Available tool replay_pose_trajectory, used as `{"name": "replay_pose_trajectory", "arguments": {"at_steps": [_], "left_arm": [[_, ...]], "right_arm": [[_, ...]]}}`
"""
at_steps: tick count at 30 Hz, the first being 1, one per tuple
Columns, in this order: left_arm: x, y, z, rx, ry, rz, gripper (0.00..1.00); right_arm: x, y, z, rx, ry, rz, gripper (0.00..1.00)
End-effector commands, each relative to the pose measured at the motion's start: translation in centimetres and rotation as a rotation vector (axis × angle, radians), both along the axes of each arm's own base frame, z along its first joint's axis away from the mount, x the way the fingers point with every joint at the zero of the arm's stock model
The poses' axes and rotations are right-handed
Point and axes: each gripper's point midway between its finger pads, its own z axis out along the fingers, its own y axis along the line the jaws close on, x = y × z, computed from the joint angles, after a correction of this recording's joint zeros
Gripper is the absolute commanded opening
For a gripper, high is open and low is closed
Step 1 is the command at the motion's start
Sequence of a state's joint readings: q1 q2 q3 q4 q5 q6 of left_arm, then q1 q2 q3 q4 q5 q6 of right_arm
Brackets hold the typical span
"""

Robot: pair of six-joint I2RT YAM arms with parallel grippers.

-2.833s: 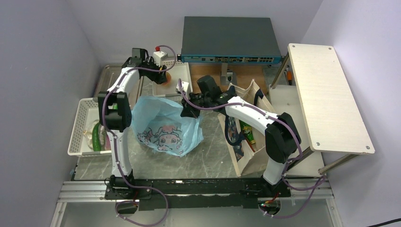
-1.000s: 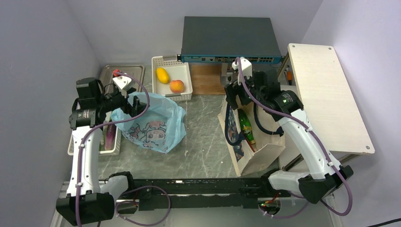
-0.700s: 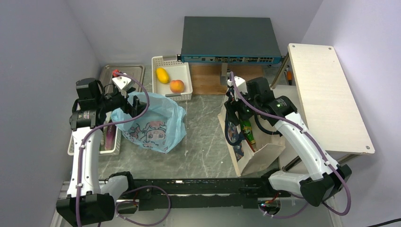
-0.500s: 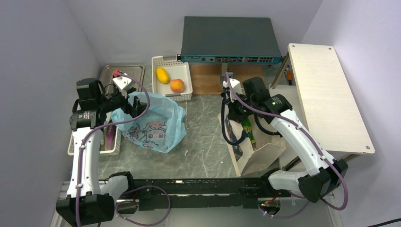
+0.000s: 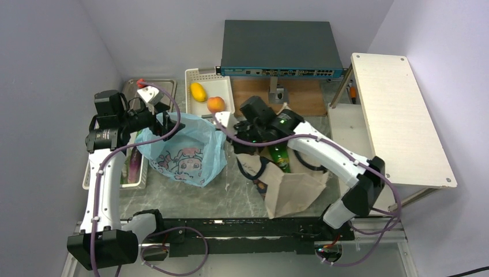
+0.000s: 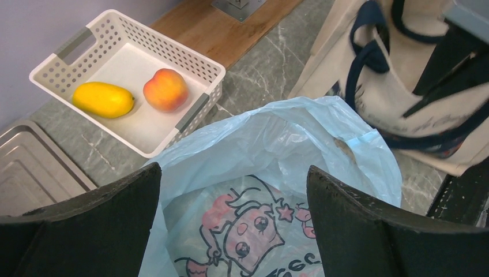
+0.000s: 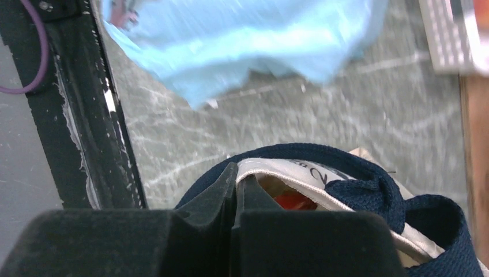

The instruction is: Untie the knot of the grocery bags and take out the mixed food

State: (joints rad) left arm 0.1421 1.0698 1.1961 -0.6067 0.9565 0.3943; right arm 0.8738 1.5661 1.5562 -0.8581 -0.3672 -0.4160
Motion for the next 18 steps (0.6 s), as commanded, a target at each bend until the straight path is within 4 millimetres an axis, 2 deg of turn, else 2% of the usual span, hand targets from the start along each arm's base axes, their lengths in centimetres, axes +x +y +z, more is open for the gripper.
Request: {"name": "replay_pose_trajectory", "arguments": {"at_steps": [1,2,5,6,7,10,12,14,16,18], "left_arm": [[-0.4,-1.0,2.0,-0.027,-0.041,-0.057,0.97],[-0.5,-1.1,1.8,-0.021,-0.040,-0.061,0.97],[-0.5,-1.4,1.6,-0.001,-0.042,-0.076,0.99],[-0.4,-1.8,1.6,0.012,-0.046,-0.091,1.00],[-0.3,-2.3,1.6,0.029,-0.051,-0.104,0.99],[0.0,-4.7,1.9,0.063,-0.065,-0.164,0.99],[-0.2,-6.8,2.6,0.046,-0.077,-0.230,0.99],[-1.4,-8.9,3.7,0.006,-0.127,-0.350,0.99],[-2.1,-11.0,5.2,-0.011,-0.244,-0.424,0.97],[-3.2,-13.5,5.6,0.009,-0.319,-0.502,0.93]], "right_arm": [[-1.6,4.5,6.3,0.207,-0.201,0.197,0.00],[-1.8,4.2,6.3,0.201,-0.215,0.195,0.03],[-2.0,2.2,6.4,0.154,-0.247,0.173,0.63],[-2.2,1.4,7.1,0.158,-0.247,0.145,0.72],[-2.5,0.6,7.9,0.173,-0.233,0.107,0.75],[-2.9,-2.1,10.7,0.248,-0.234,-0.025,0.76],[-2.2,-4.2,12.0,0.281,-0.216,-0.113,0.74],[-0.2,-6.8,12.5,0.292,-0.215,-0.234,0.67],[1.4,-9.2,12.2,0.275,-0.252,-0.323,0.55],[1.3,-10.5,11.9,0.249,-0.261,-0.352,0.44]]}}
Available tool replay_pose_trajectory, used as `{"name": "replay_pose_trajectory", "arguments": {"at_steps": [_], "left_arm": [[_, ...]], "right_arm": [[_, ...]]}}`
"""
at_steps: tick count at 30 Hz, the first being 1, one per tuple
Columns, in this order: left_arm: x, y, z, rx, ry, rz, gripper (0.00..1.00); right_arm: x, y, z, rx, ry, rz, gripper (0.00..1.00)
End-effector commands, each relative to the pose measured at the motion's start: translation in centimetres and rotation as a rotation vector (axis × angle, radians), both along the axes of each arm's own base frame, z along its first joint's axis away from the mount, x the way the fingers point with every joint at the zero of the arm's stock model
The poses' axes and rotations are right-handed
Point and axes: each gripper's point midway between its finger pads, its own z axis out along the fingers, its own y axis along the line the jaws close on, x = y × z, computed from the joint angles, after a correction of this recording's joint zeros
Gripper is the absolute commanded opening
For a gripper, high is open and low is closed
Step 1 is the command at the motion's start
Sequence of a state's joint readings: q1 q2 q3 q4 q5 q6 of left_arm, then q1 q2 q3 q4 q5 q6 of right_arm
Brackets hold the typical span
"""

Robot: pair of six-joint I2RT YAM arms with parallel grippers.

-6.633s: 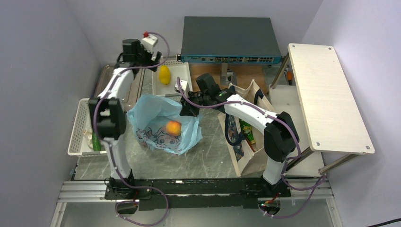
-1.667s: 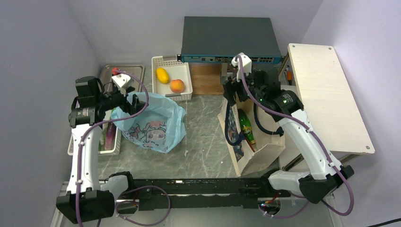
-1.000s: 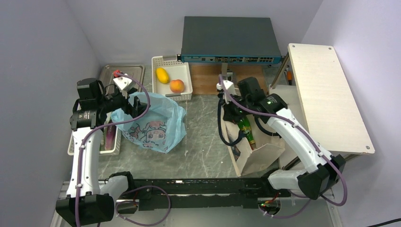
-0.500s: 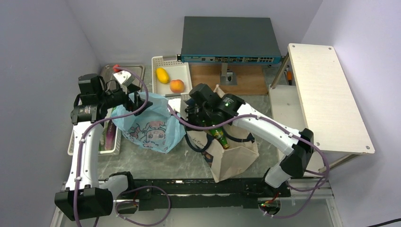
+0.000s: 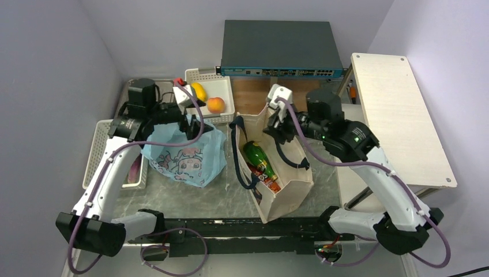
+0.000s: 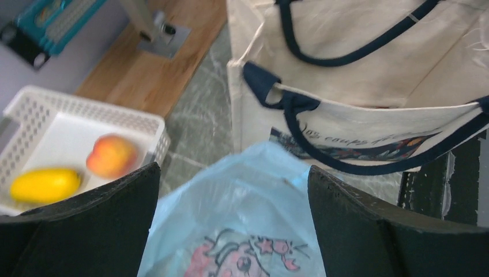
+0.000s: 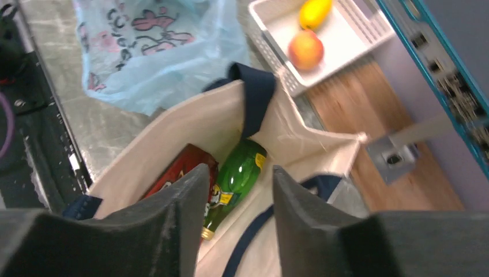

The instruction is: Untie the knot of the grocery bags and take out the mixed food

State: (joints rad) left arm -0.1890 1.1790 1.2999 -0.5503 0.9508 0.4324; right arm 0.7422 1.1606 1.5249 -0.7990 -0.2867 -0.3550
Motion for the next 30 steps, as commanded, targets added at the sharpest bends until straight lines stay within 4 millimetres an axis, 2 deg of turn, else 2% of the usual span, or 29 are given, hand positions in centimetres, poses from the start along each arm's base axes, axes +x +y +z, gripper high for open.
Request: {"name": "replay_pose_trajectory", "arguments": {"at_steps": [1,4,6,7,9,11,13,15,17,18,20,24,30], "left_arm": [[-2.8,-5.4,3.8,-0.025,-0.255,-0.225,0.89],[-4.9,-9.5,2.5,0.028,-0.271,-0.361,0.80],[-6.9,-11.4,1.2,0.043,-0.275,-0.460,0.75],[-8.0,-11.9,0.2,0.064,-0.290,-0.514,0.73],[-10.3,-12.3,-3.3,0.144,-0.305,-0.614,0.70],[-12.3,-11.8,-6.9,0.244,-0.309,-0.692,0.62],[-14.1,-10.6,-9.6,0.330,-0.296,-0.765,0.54],[-15.6,-9.2,-11.0,0.370,-0.273,-0.807,0.46],[-16.7,-7.9,-12.2,0.397,-0.275,-0.832,0.38],[-17.1,-7.4,-12.6,0.408,-0.295,-0.842,0.33],[-17.6,-6.6,-13.7,0.441,-0.348,-0.854,0.25],[-18.2,-6.1,-15.1,0.462,-0.474,-0.859,0.17],[-18.4,-8.2,-14.4,0.395,-0.620,-0.825,0.17]], "right_arm": [[0.5,-2.5,-2.2,-0.038,0.063,-0.111,0.41],[-1.2,-3.0,-4.3,-0.065,0.117,-0.072,0.34],[-1.7,-3.2,-6.0,-0.093,0.135,-0.052,0.33],[-1.8,-3.3,-6.9,-0.118,0.145,-0.045,0.33],[-1.9,-3.8,-8.8,-0.168,0.174,-0.046,0.34],[-2.3,-4.0,-10.3,-0.211,0.189,-0.015,0.35],[-2.9,-4.4,-11.5,-0.246,0.204,0.015,0.36],[-3.9,-4.8,-12.8,-0.287,0.229,0.061,0.39],[-4.9,-5.2,-14.1,-0.323,0.257,0.106,0.51],[-5.4,-5.5,-14.7,-0.339,0.269,0.124,0.60],[-6.0,-5.9,-15.9,-0.367,0.284,0.153,0.70],[-7.1,-6.3,-17.1,-0.388,0.285,0.208,0.80],[-7.5,-4.7,-18.2,-0.389,0.235,0.272,0.84]]}}
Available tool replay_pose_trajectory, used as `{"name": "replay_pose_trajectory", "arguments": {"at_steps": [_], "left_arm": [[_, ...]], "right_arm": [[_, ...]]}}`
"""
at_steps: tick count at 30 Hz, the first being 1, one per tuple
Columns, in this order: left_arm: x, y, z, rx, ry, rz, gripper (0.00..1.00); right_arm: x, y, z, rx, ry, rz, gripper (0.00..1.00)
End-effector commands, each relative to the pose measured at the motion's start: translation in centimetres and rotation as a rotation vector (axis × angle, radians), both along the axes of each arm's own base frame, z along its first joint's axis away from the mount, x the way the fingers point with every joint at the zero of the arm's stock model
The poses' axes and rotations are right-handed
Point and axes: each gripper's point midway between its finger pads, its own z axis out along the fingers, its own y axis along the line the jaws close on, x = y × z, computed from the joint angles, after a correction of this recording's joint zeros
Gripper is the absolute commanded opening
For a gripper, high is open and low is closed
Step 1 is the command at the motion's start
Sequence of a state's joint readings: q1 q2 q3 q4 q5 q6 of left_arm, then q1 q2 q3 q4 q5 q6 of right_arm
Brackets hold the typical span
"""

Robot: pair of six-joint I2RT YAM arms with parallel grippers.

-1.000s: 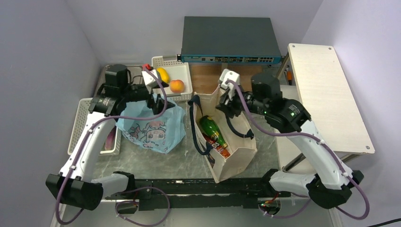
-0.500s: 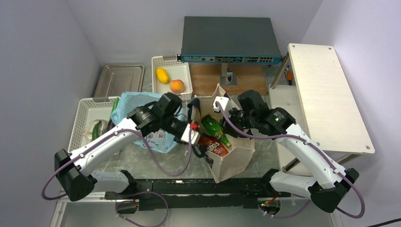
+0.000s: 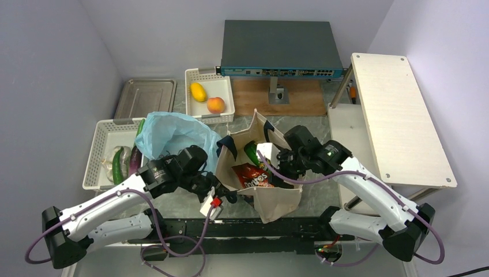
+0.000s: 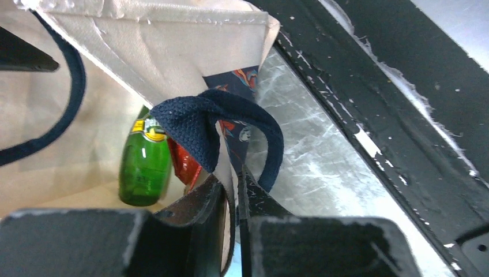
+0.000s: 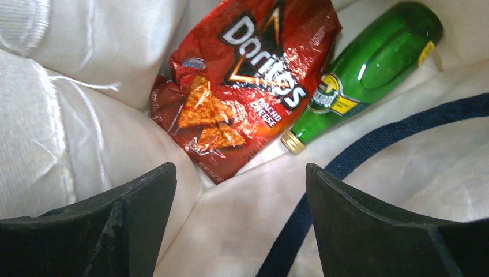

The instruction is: Untie the knot of the grocery bags and take out the mixed food

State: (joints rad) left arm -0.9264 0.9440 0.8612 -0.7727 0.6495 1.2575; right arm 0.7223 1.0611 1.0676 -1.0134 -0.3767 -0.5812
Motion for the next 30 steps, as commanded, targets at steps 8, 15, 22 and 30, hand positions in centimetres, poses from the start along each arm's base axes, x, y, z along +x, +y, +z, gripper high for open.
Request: {"name": "replay_pose_trajectory", "arguments": {"at_steps": [8,15,22,30], "left_arm": [[-1.3,-2.1,-1.1,-0.062,-0.087,-0.115,0.21],[-3.9,-2.1,-3.2,-0.031,-0.040,-0.145,0.08],[-7.0,-0.3,-8.7,0.048,-0.007,-0.219,0.04],[-8.1,-0.5,-9.9,0.054,0.004,-0.205,0.08]], "right_arm": [[-0.9,4.1,-2.5,0.044,-0.191,0.228,0.87],[-3.1,0.1,-6.9,-0.134,-0.221,0.378,0.88],[-3.0,-3.7,-9.2,-0.317,-0.257,0.442,0.89],[-2.2,2.4,-4.6,-0.071,-0.223,0.271,0.87]]}}
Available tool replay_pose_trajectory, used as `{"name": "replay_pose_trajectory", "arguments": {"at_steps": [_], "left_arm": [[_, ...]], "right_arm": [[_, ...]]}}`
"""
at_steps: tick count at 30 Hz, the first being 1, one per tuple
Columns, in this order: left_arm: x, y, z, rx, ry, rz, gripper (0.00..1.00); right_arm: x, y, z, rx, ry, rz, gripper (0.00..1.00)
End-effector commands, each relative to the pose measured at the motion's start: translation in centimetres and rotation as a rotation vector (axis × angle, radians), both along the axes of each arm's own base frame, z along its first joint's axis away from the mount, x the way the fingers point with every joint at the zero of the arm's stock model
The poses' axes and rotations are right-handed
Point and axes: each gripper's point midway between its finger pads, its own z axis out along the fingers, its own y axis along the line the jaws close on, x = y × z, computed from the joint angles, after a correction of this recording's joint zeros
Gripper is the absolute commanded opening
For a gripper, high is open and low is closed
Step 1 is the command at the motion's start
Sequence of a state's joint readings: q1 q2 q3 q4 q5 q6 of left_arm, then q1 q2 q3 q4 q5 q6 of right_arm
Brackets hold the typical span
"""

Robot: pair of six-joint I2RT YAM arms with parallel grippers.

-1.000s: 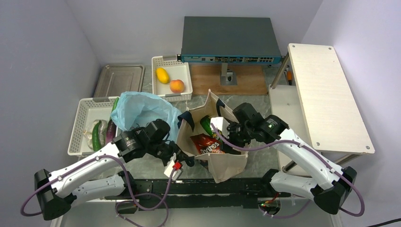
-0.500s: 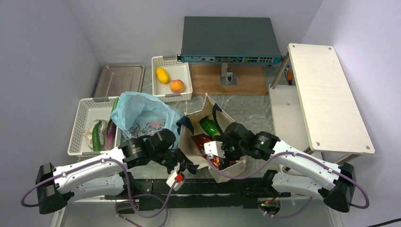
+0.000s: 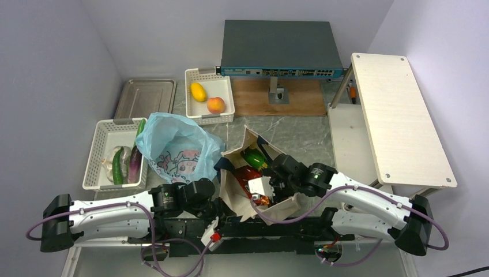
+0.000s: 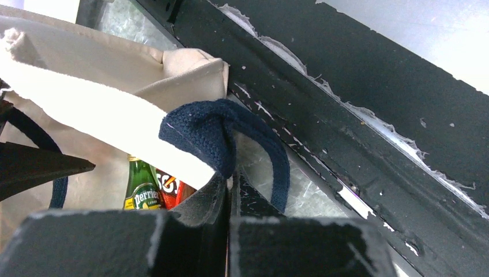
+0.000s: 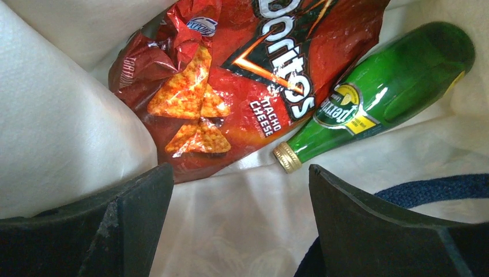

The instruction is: Untie the knot of the grocery bags and take out the mixed food

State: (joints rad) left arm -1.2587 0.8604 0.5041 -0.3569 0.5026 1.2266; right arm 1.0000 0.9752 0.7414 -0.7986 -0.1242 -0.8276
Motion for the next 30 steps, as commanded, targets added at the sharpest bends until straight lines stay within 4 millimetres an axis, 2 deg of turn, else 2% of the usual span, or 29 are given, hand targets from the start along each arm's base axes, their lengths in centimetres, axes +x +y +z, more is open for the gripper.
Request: {"name": "replay_pose_trajectory", "arguments": {"at_steps": [1,4,8,10,12,18,20,25,30], "left_arm": [[-1.8,1.6,-2.9,0.129,0.122,0.018,0.09],[-1.7,1.0,-2.3,0.129,0.113,0.011,0.15],[-1.2,0.7,-2.3,0.134,0.077,0.006,0.23],[-1.0,0.5,-2.1,0.135,0.067,0.005,0.26],[-1.0,0.1,-1.9,0.136,0.074,0.010,0.27],[-0.9,-0.6,-0.6,0.119,0.106,0.042,0.29],[-1.0,-0.6,-0.5,0.124,0.112,0.041,0.30],[-0.7,-0.5,-0.3,0.135,0.099,0.047,0.29],[-0.6,-0.7,-0.1,0.136,0.102,0.054,0.30]], "right_arm": [[-0.5,3.8,4.2,0.181,0.104,-0.090,0.87],[0.0,6.8,6.7,0.325,0.173,-0.181,0.85],[0.6,9.9,7.2,0.385,0.315,-0.347,0.86],[0.5,11.2,8.2,0.452,0.364,-0.369,0.86],[0.6,12.1,8.2,0.484,0.386,-0.397,0.88],[1.5,14.1,6.4,0.529,0.415,-0.559,0.90],[1.6,14.2,5.2,0.509,0.387,-0.587,0.90],[0.7,12.5,0.6,0.438,0.315,-0.616,0.89],[2.4,11.1,-2.7,0.396,0.182,-0.654,0.78]]}}
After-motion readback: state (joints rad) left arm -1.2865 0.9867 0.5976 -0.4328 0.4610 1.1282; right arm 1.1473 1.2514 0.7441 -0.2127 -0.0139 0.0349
